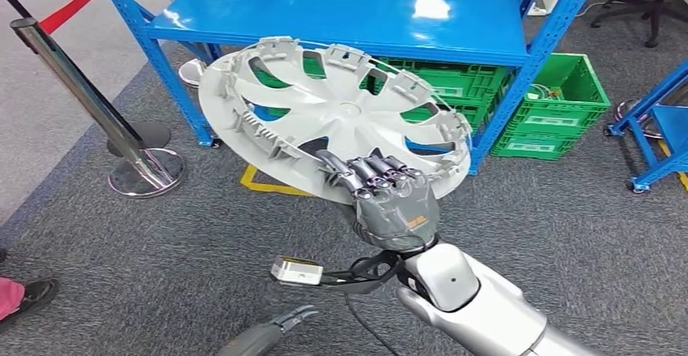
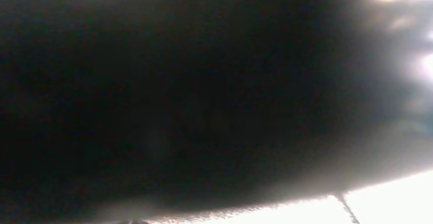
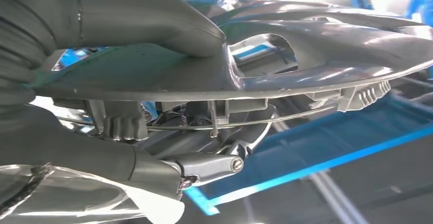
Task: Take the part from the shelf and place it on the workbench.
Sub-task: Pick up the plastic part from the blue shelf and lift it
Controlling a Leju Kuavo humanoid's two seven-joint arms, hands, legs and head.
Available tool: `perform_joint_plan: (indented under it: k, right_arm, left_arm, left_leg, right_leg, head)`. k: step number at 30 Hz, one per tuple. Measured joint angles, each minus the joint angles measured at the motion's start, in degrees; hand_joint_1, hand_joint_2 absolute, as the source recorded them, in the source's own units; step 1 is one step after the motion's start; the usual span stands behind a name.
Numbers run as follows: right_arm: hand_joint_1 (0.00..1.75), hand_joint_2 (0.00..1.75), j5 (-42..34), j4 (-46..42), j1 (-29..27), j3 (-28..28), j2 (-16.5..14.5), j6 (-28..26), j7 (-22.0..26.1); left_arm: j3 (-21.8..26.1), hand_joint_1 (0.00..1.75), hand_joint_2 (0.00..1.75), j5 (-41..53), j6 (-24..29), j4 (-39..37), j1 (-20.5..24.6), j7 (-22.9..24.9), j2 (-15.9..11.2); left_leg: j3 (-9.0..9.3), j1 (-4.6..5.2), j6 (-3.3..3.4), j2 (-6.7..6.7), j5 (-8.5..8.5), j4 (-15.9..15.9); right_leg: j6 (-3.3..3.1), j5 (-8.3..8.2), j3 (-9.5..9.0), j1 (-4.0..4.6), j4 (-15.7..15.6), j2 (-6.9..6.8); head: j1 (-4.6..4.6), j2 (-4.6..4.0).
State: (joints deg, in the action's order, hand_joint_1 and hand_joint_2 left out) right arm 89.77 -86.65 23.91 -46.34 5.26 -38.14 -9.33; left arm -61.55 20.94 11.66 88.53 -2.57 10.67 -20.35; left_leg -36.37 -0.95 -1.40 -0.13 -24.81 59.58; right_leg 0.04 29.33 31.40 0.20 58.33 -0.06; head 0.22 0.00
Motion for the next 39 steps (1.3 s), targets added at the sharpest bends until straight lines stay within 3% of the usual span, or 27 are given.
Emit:
perform_joint_plan:
  k: [2, 4, 6, 7, 8, 10, 11, 13, 16, 18, 26, 30, 39]
  right_arm:
    - [1.75, 1.75, 0.0, 0.0, 0.0, 0.1, -0.1, 0.0, -0.1]
    - [1.75, 1.75, 0.0, 0.0, -0.1, 0.1, -0.1, 0.0, 0.0]
    - [1.75, 1.75, 0.0, 0.1, -0.3, 0.0, -0.2, 0.0, 0.1]
    - [1.75, 1.75, 0.0, 0.2, -0.5, 0.0, -0.2, 0.0, 0.1]
    - [1.75, 1.75, 0.0, 0.2, -0.6, 0.0, -0.2, 0.0, 0.1]
    - [1.75, 1.75, 0.0, 0.3, -0.8, 0.1, -0.4, 0.0, 0.3]
    - [1.75, 1.75, 0.0, 0.3, -0.8, 0.1, -0.5, 0.0, 0.4]
    - [1.75, 1.75, 0.0, 0.3, -0.9, 0.2, -0.6, 0.0, 0.5]
    - [1.75, 1.75, 0.0, 0.3, -1.0, 0.4, -0.6, 0.0, 0.8]
    - [1.75, 1.75, 0.0, 0.3, -1.0, 0.5, -0.6, 0.0, 0.9]
    - [1.75, 1.75, 0.0, 0.6, -1.0, 1.6, -0.6, 0.0, 0.7]
    - [1.75, 1.75, 0.0, 0.8, -1.0, 1.9, -0.6, 0.0, 0.6]
    - [1.75, 1.75, 0.0, 1.0, -1.0, 1.9, -0.6, 0.0, 0.4]
  left_arm:
    - [0.0, 0.0, 0.0, 0.1, -0.1, -0.2, 0.1, -0.1, 0.0]
    - [-0.1, 0.0, 0.0, 0.1, -0.3, -0.3, 0.2, -0.2, 0.0]
    - [-0.2, 0.0, 0.0, 0.1, -0.4, -0.5, 0.2, -0.4, 0.0]
    - [-0.2, 0.0, 0.0, 0.1, -0.5, -0.5, 0.3, -0.4, 0.0]
    - [-0.3, 0.0, 0.0, 0.1, -0.6, -0.6, 0.4, -0.5, 0.0]
    - [-0.3, 0.0, 0.0, 0.2, -1.0, -0.8, 0.6, -0.8, 0.1]
    - [-0.3, 0.0, 0.0, 0.3, -1.2, -0.9, 0.7, -1.0, 0.2]
    - [-0.3, 0.0, 0.0, 0.4, -1.4, -1.1, 0.9, -1.4, 0.4]
    - [-0.3, 0.0, 0.0, 1.7, -0.9, -1.3, 1.0, -2.1, 0.6]
    - [-0.3, 0.0, 0.0, 3.6, -0.3, -1.3, 1.2, -2.0, 0.6]
    - [0.4, 0.0, 0.0, 11.4, 0.7, 2.5, 0.6, 3.9, -1.4]
    - [0.8, 0.0, 0.0, 14.4, 0.6, 4.0, -0.1, 6.7, -2.3]
    - [1.0, 0.0, 0.0, 15.5, 0.3, 5.0, -0.5, 8.3, -3.0]
  left_leg:
    - [-1.19, -0.08, -0.51, 0.0, -2.32, 2.8]
    - [-3.82, -0.14, -0.86, 0.0, -6.39, 9.7]
    - [-5.51, -0.14, -0.99, 0.0, -8.31, 14.9]
    - [-5.06, -0.13, -0.94, 0.0, -7.76, 14.8]
    - [-3.56, -0.11, -0.78, 0.0, -6.25, 12.4]
    - [0.61, 0.07, -0.2, 0.01, -3.05, 4.9]
    - [2.11, 0.19, 0.15, 0.02, -2.23, 1.8]
    - [2.94, 0.35, 0.47, 0.01, -2.12, -0.6]
    - [2.7, 0.45, 0.55, -0.05, -1.92, -0.9]
    - [2.6, 0.54, 0.72, -0.04, -1.81, -0.9]
    - [2.35, 0.64, 1.14, -0.03, -1.54, -0.8]
    - [2.33, 0.63, 1.16, -0.03, -1.45, -0.8]
    - [2.3, 0.51, 1.01, -0.03, -1.34, -0.9]
  right_leg:
    - [-0.72, -0.73, 0.2, -0.2, -0.5, -0.15]
    - [-1.21, -1.15, 0.6, -0.13, -0.5, -0.26]
    - [-1.38, -1.41, 0.98, 0.07, -0.5, -0.29]
    - [-1.39, -1.51, 1.1, 0.16, -0.5, -0.27]
    - [-1.37, -1.57, 1.17, 0.22, -0.4, -0.24]
    - [-1.22, -1.6, 1.31, 0.41, -0.2, -0.18]
    - [-1.07, -1.63, 1.53, 0.52, 0.0, -0.16]
    - [-0.97, -1.66, 2.1, 0.76, 0.3, -0.16]
    - [-1.03, -1.89, 2.36, 0.68, 0.3, -0.23]
    - [-0.74, -2.11, 2.37, 0.59, 0.1, -0.22]
    - [-0.06, -2.55, 2.53, 0.41, -0.2, -0.2]
    - [-0.01, -2.59, 2.61, 0.42, -0.1, -0.18]
    - [-0.05, -2.62, 2.68, 0.59, -0.1, -0.18]
  head:
    - [-0.05, 0.0]
    - [-0.1, 0.0]
    - [-0.1, 0.0]
    - [-0.1, 0.0]
    - [-0.1, 0.0]
    - [-0.09, -0.01]
    - [-0.09, -0.01]
    - [-0.02, 0.0]
    - [0.01, 0.0]
    - [0.01, 0.0]
    - [0.0, 0.0]
    - [-0.02, 0.0]
    - [-0.01, 0.0]
